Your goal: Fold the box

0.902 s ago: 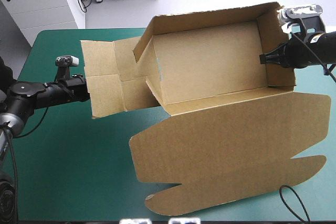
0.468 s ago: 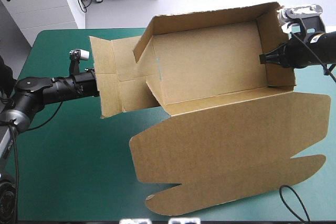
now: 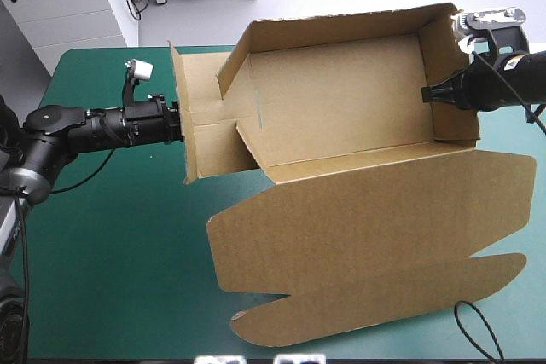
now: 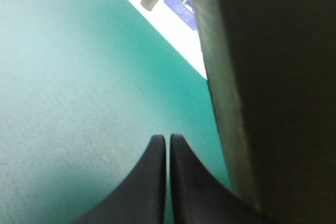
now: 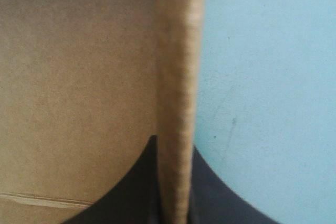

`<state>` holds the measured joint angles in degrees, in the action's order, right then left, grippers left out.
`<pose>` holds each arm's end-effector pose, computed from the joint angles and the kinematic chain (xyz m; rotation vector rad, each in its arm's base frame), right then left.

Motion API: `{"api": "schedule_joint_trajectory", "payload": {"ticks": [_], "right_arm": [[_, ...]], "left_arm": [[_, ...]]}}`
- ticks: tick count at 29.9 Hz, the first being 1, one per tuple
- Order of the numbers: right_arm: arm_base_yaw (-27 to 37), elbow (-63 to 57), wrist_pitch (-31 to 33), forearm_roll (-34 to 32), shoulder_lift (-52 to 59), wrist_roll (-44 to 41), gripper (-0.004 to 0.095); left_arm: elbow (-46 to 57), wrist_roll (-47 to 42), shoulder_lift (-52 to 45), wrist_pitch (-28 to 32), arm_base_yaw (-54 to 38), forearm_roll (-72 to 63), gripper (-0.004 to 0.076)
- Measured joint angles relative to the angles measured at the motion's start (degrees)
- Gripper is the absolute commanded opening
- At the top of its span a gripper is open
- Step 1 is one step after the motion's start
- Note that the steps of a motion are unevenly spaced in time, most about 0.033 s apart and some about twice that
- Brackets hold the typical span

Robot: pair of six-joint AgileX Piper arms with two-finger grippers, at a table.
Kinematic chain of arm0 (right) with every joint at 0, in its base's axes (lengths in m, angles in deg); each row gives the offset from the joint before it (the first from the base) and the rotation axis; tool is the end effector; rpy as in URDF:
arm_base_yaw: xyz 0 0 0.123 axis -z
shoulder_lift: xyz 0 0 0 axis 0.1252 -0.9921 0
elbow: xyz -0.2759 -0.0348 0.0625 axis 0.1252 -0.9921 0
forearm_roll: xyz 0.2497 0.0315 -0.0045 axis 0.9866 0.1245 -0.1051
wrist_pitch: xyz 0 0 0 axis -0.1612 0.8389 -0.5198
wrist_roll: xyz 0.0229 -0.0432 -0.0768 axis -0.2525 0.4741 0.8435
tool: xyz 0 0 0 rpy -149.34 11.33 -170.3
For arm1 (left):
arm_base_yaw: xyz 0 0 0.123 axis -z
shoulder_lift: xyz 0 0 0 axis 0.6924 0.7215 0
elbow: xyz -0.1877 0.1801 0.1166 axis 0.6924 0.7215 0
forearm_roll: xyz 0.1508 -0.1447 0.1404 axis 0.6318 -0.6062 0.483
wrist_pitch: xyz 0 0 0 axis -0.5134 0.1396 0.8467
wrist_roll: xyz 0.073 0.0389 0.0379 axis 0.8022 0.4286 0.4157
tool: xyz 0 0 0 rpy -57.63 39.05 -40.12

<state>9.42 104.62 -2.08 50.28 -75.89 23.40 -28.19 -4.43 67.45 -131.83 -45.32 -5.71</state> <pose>0.2744 0.0172 0.4604 -0.3119 2.3540 0.2682 0.2911 -0.0760 0.3653 0.5587 1.8998 -1.2618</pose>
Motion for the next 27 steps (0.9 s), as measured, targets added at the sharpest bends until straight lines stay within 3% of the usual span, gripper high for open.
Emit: {"api": "schedule_joint_trajectory", "payload": {"ticks": [12,22,25,27], "right_arm": [[-0.19,0.0,0.0,-2.2,0.0,-2.0,-0.0017],[-3.85,0.0,0.0,-7.7,0.0,-4.79,-0.0017],[-4.96,0.0,0.0,-8.12,0.0,-5.3,-0.0017],[-5.95,0.0,0.0,-9.18,0.0,-5.92,-0.0017]], "left_arm": [[-6.01,-4.12,0.0,-0.59,3.24,0.0,0.0013],[-6.14,-4.51,0.0,-0.71,7.21,-0.05,0.0015],[-6.18,-4.51,0.0,-0.71,8.04,-0.17,0.0063],[-6.18,-4.51,0.0,-0.71,8.36,-0.58,0.0138]]}}
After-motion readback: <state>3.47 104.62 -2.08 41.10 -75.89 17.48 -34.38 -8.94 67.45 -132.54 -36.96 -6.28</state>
